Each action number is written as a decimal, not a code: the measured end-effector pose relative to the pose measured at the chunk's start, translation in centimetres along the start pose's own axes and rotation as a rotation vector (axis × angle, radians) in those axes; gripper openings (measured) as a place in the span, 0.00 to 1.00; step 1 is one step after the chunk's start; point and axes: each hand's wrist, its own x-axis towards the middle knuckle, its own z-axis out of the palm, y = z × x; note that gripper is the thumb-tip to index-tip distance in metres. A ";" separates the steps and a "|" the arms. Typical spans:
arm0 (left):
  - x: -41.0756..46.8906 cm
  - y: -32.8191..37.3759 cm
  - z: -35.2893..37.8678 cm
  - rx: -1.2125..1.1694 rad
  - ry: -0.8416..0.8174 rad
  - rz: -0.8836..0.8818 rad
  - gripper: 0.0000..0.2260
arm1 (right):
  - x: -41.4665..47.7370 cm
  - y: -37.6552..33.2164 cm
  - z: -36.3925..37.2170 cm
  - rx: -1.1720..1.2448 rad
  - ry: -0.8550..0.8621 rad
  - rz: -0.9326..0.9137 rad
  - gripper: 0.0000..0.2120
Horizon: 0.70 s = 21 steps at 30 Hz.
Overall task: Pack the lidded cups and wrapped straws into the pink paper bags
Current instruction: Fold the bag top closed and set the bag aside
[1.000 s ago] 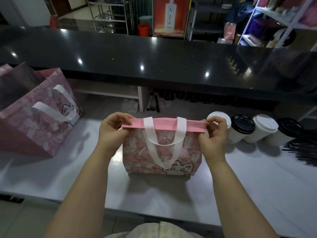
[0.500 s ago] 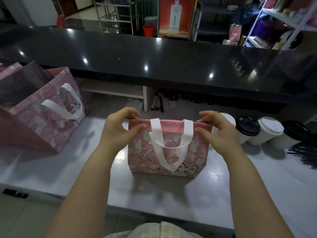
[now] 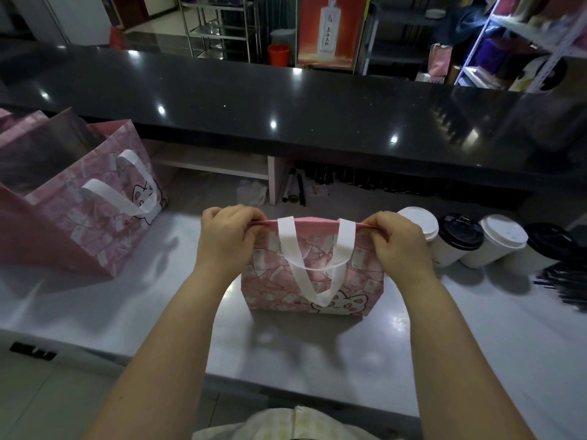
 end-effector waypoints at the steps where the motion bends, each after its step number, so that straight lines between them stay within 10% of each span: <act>1: 0.0 -0.2 -0.2 -0.055 -0.031 -0.016 0.06 | 0.1 0.1 -0.3 0.023 -0.045 0.011 0.11; 6: 1.5 0.4 -2.2 -0.416 -0.062 -0.103 0.11 | 1.2 -1.9 -2.4 0.188 -0.092 0.000 0.12; 12: 4.1 5.2 0.5 0.077 -0.199 0.150 0.12 | 2.8 -5.4 0.3 -0.266 -0.323 -0.105 0.16; 21: 1.9 5.8 4.5 0.172 -0.010 0.180 0.06 | 1.5 -4.6 3.5 -0.285 -0.067 -0.106 0.07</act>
